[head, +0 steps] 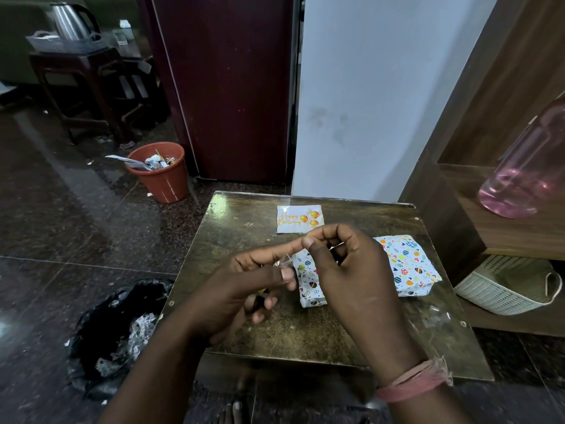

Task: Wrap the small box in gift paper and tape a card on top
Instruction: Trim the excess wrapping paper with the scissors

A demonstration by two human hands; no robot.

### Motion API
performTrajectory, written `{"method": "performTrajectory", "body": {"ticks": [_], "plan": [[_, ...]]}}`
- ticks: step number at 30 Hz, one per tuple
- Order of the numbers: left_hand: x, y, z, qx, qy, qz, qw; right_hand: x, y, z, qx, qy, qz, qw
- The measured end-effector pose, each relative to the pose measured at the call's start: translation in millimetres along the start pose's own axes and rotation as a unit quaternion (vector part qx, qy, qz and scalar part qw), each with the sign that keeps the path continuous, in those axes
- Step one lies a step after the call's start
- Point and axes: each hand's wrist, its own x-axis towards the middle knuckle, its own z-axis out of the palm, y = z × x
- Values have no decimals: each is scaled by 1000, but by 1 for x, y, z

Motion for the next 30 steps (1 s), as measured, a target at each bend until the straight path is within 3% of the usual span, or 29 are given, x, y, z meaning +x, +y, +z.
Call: {"method": "performTrajectory", "body": {"ticks": [6,10,16,24,30], "plan": [[2,4,-17,-65,58,17,996,-9,-2,12,-73,-6,-75,994],[4,7,-27,-154,108,43,981,-29,-7,39,-157,-141,-120,970],[4,7,-38,-205,170,51,963,-56,-4,64,-295,-300,-151,894],[5,7,-40,-203,181,47,961,-53,-16,52,-341,-292,-97,888],[5,6,-36,-193,165,35,967,-53,-10,61,-330,-246,-34,911]]}}
